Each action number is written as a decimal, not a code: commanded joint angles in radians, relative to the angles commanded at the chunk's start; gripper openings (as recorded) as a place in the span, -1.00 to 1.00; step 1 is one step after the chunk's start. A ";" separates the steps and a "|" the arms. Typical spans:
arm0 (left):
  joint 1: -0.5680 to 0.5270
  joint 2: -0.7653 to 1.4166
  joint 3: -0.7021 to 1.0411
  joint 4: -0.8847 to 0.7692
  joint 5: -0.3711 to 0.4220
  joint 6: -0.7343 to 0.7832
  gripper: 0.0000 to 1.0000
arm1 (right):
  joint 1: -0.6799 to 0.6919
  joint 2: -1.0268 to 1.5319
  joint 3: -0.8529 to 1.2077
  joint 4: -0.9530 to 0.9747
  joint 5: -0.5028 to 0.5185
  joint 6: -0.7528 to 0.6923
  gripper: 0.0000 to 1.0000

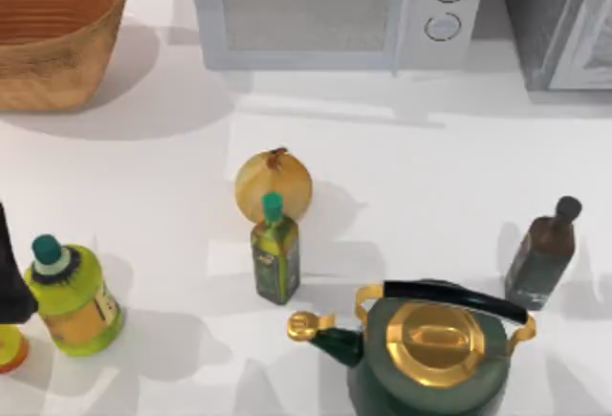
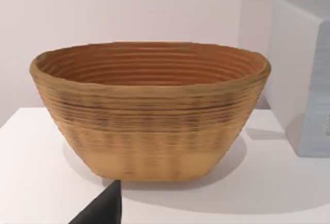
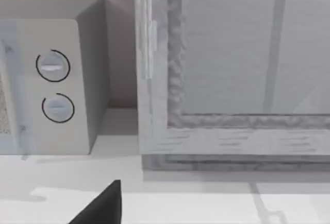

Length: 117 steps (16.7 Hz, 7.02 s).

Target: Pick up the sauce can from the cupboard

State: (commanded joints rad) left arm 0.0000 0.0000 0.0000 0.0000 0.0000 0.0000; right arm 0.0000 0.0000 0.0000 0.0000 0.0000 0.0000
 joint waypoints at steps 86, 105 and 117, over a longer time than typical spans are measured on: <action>0.000 0.000 0.000 0.000 0.000 0.000 1.00 | 0.358 1.564 2.047 -0.473 0.381 0.016 -1.00; 0.000 0.000 0.000 0.000 0.000 0.000 1.00 | 0.484 1.116 1.766 -0.636 0.502 0.016 -1.00; 0.000 0.000 0.000 0.000 0.000 0.000 1.00 | 0.153 0.347 0.437 -0.200 0.158 0.006 -1.00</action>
State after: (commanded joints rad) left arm 0.0000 0.0000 0.0000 0.0000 0.0000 0.0000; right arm 0.1529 0.3466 0.4368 -0.2000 0.1579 0.0059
